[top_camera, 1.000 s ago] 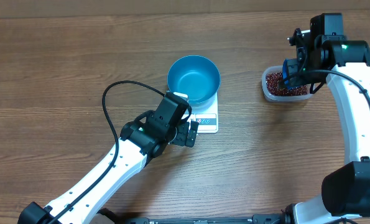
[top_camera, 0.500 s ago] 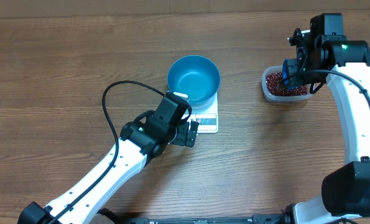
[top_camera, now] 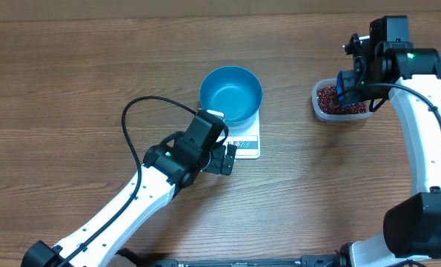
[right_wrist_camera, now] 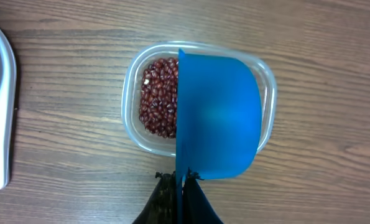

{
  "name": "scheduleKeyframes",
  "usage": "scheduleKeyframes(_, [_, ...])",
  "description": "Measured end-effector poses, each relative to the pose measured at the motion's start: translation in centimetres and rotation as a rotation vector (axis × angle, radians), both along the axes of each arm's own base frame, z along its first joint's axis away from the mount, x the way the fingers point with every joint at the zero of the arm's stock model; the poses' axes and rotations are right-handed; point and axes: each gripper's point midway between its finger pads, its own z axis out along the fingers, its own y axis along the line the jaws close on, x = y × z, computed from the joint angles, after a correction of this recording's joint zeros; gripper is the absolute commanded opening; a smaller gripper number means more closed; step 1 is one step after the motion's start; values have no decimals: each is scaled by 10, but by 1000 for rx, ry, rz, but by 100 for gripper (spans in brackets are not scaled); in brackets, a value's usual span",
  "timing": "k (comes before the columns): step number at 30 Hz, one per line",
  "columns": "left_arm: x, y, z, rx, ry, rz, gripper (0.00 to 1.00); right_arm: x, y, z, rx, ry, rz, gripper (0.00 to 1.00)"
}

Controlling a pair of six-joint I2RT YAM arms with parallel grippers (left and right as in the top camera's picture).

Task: Scoop item into bowl and weigh 150g on scale

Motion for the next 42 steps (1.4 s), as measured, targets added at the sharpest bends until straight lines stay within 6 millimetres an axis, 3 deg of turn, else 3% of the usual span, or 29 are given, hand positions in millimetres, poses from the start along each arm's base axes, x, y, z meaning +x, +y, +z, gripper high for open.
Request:
scheduleKeyframes(10, [0,0,0,0,0,0,99,-2,0,7,0,6,1,3])
scheduleKeyframes(13, [0,0,0,0,0,0,100,1,0,30,-2,-25,1,4])
scheduleKeyframes(19, [0,0,0,2,-1,2,100,1,-1,99,-15,-135,3,3])
scheduleKeyframes(22, [0,0,0,2,-1,2,99,-8,-2,111,-20,-136,7,3])
scheduleKeyframes(30, [0,0,0,2,-1,2,100,-15,-2,88,-20,-26,16,3])
scheduleKeyframes(35, [0,0,0,2,-2,2,99,-3,-2,50,-17,71,19,4])
scheduleKeyframes(42, [0,0,0,2,-1,2,100,11,-3,31,-21,91,25,4])
